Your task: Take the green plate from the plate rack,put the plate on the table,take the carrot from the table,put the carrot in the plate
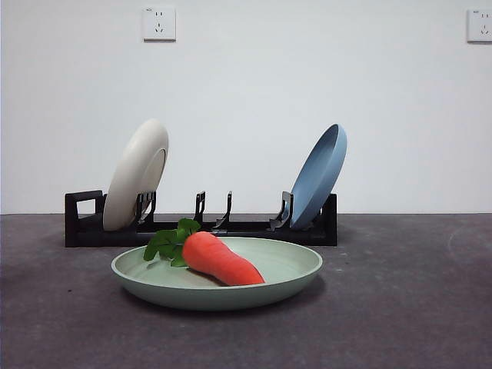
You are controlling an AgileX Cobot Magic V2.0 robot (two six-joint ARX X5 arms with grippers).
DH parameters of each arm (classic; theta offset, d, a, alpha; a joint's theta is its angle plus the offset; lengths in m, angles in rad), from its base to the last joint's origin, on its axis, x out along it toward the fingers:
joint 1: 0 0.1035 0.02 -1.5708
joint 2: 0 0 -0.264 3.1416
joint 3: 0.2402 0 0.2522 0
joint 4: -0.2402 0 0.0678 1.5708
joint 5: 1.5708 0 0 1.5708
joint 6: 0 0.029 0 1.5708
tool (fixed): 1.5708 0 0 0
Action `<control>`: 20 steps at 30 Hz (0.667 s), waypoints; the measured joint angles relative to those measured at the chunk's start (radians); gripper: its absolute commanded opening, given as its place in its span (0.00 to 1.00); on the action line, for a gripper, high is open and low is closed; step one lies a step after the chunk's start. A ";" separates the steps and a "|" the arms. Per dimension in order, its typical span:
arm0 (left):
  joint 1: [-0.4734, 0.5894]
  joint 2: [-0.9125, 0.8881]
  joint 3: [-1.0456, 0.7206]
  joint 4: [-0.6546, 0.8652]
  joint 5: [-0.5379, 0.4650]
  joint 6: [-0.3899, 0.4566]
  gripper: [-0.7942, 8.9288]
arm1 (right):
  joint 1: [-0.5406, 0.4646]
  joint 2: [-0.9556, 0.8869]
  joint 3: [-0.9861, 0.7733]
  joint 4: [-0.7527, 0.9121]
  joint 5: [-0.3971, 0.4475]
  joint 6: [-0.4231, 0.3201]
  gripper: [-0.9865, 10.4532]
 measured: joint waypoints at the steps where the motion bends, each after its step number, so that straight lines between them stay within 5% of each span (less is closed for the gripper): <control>1: 0.009 -0.016 -0.040 0.008 0.002 -0.002 0.08 | 0.000 0.000 0.000 0.000 0.000 0.000 0.09; 10: 0.066 -0.132 -0.305 0.013 0.010 -0.056 0.08 | 0.000 0.000 0.000 0.000 0.000 0.000 0.09; 20: 0.091 -0.194 -0.384 -0.038 0.021 -0.131 0.08 | 0.000 0.000 0.000 0.000 0.000 0.000 0.09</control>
